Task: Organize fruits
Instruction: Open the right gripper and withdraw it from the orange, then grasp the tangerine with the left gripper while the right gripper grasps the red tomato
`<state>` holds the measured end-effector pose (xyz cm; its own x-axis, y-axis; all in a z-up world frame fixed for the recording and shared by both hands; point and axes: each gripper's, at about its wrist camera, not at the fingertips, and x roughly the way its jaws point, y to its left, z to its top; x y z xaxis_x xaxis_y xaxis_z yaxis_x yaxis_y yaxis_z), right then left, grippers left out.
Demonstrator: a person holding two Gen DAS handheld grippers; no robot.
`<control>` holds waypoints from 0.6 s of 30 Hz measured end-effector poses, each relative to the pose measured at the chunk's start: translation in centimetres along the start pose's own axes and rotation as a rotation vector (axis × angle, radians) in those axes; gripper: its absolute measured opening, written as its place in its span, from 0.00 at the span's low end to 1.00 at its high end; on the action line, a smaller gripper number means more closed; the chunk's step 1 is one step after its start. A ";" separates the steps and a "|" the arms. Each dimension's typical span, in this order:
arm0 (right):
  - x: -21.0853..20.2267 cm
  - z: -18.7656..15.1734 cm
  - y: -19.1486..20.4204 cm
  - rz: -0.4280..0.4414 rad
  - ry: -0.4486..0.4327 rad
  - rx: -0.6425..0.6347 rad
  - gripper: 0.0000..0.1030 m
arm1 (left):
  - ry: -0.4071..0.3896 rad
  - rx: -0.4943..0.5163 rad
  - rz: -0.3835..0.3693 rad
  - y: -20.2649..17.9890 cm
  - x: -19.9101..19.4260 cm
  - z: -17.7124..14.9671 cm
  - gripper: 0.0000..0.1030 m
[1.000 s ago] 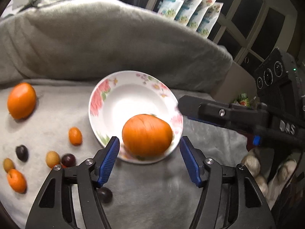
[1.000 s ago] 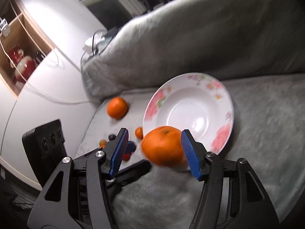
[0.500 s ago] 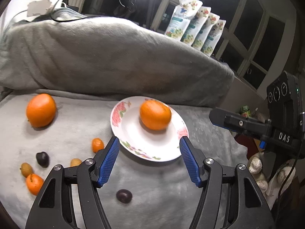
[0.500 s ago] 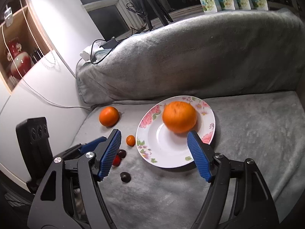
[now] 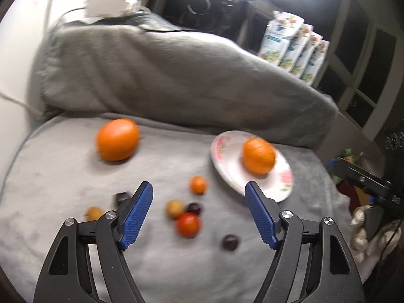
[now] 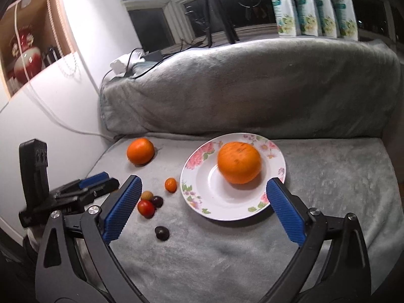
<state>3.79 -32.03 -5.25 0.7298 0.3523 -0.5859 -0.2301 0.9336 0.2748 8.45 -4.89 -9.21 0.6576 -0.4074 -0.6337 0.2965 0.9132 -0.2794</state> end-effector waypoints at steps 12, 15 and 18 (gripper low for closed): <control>2.2 -2.5 4.2 0.039 0.088 -0.143 0.98 | 0.005 -0.057 0.127 6.0 -1.5 -1.3 0.73; 3.0 -3.2 4.6 0.055 0.116 -0.154 0.98 | 0.010 -0.077 0.130 6.9 -1.7 -1.8 0.73; 3.7 -3.8 5.2 0.061 0.139 -0.162 0.98 | 0.020 -0.095 0.131 7.5 -1.8 -2.5 0.69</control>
<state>2.82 -25.67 -8.88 0.6178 0.4041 -0.6746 -0.3799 0.9045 0.1939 7.76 2.69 -11.91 0.6724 -0.2852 -0.6830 0.1413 0.9553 -0.2597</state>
